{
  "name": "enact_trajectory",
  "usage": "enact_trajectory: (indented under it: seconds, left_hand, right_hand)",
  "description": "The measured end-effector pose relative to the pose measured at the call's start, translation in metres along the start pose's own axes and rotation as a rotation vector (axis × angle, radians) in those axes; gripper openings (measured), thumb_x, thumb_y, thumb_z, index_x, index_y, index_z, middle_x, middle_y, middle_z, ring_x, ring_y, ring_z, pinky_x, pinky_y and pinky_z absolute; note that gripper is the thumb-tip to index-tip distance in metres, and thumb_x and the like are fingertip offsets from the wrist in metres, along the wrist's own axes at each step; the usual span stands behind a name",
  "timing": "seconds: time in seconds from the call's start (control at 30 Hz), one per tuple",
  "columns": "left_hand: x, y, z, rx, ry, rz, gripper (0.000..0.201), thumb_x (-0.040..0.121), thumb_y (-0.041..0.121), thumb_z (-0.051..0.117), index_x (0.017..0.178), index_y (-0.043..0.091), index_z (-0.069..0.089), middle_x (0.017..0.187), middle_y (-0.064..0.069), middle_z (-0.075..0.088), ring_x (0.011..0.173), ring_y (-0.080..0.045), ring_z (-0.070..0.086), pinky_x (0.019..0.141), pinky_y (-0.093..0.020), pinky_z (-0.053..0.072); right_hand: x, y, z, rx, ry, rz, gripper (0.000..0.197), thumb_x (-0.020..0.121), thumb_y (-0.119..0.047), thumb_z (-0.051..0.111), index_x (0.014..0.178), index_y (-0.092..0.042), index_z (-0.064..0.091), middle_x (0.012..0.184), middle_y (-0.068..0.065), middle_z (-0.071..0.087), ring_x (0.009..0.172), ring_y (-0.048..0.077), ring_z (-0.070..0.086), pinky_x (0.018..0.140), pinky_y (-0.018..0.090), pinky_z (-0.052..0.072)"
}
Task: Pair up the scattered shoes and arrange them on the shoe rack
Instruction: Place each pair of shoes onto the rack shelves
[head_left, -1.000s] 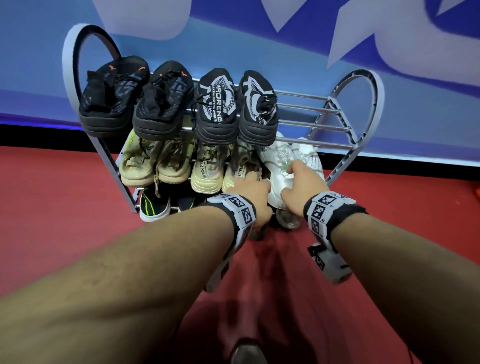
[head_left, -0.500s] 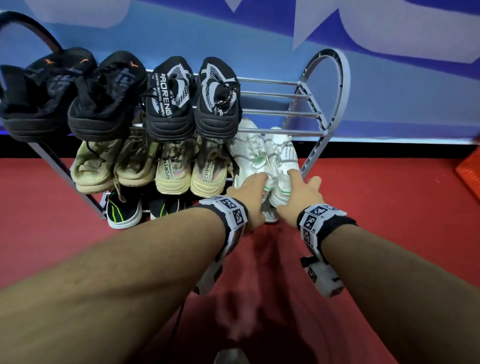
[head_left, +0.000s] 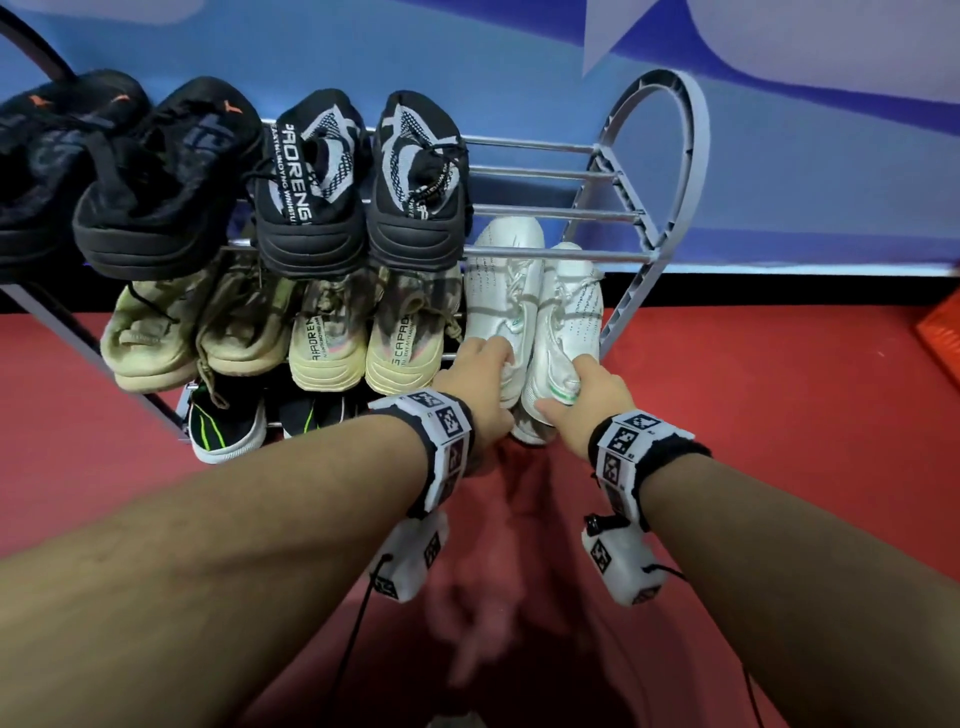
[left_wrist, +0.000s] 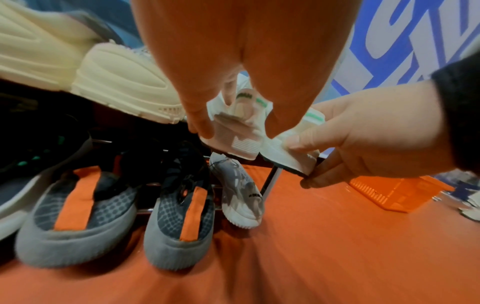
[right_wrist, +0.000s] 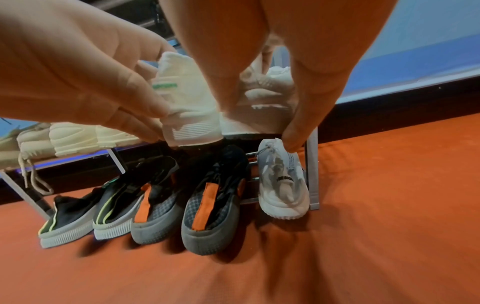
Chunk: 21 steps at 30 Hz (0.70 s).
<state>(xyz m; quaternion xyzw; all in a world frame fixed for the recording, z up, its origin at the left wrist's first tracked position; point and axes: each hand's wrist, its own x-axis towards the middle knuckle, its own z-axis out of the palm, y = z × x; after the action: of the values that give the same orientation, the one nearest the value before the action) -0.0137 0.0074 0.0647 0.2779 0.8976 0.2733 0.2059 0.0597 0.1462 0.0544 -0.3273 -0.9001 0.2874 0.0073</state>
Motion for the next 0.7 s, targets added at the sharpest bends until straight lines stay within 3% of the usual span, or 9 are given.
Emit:
enact_trajectory:
  seconds: [0.1,0.23,0.33,0.43,0.53,0.6,0.7]
  left_hand:
    - [0.004,0.001,-0.004,-0.027,0.061,0.008,0.047,0.073,0.015,0.065,0.113,0.019,0.042,0.119,-0.005,0.039,0.092,-0.029,0.055,0.085,-0.041,0.049]
    - [0.007,0.004,-0.013,-0.078,0.117,0.038,0.036,0.075,0.012,0.061,0.103,0.020,0.039,0.113,-0.004,0.036,0.077,-0.023,0.050,0.073,-0.034,0.045]
    - [0.007,0.007,-0.015,-0.110,0.097,0.024,0.048,0.076,0.017,0.063,0.118,0.022,0.041,0.122,-0.004,0.033,0.083,-0.024,0.053,0.078,-0.035,0.050]
    - [0.005,0.007,-0.010,-0.082,0.087,0.011,0.057,0.074,0.021,0.066,0.125,0.024,0.040,0.123,-0.005,0.030,0.087,-0.027,0.056,0.085,-0.036,0.051]
    - [0.001,0.005,-0.004,0.000,0.072,-0.019,0.064,0.074,0.024,0.066,0.130,0.031,0.037,0.122,-0.006,0.029,0.080,-0.029,0.057,0.078,-0.035,0.051]
    - [0.000,0.003,-0.002,-0.002,0.032,-0.039,0.069,0.076,0.025,0.066,0.136,0.034,0.032,0.123,-0.006,0.029,0.075,-0.027,0.057,0.069,-0.031,0.047]
    - [-0.001,0.001,-0.001,-0.070,0.048,-0.050,0.075,0.075,0.027,0.068,0.140,0.035,0.031,0.126,-0.006,0.030,0.079,-0.024,0.055,0.073,-0.029,0.046]
  right_hand:
    - [0.005,0.000,0.000,0.014,0.020,-0.014,0.031,0.081,-0.030,0.069,0.089,-0.024,0.040,0.104,0.018,0.056,0.075,0.028,0.050,0.067,0.026,0.033]
    - [0.013,-0.004,-0.015,0.040,0.128,-0.023,0.025,0.085,-0.020,0.067,0.105,-0.015,0.053,0.112,0.015,0.051,0.076,0.019,0.042,0.067,0.018,0.027]
    - [0.019,-0.006,-0.022,0.094,0.192,-0.001,0.028,0.085,-0.019,0.069,0.108,-0.015,0.055,0.117,0.011,0.043,0.062,0.009,0.040,0.068,0.013,0.030]
    - [0.018,-0.010,-0.019,0.134,0.212,0.031,0.028,0.084,-0.019,0.071,0.106,-0.014,0.055,0.115,0.008,0.037,0.060,0.010,0.043,0.071,0.019,0.037]
    - [0.019,-0.012,-0.015,0.149,0.223,0.058,0.028,0.084,-0.022,0.071,0.104,-0.015,0.054,0.111,0.006,0.033,0.058,0.014,0.046,0.069,0.023,0.043]
    - [0.018,-0.012,-0.014,0.137,0.202,0.084,0.027,0.085,-0.026,0.070,0.104,-0.016,0.053,0.111,0.005,0.030,0.056,0.017,0.046,0.061,0.021,0.040]
    - [0.015,-0.010,-0.014,0.122,0.151,0.106,0.030,0.086,-0.032,0.068,0.105,-0.015,0.052,0.112,0.006,0.028,0.055,0.019,0.046,0.059,0.022,0.038]
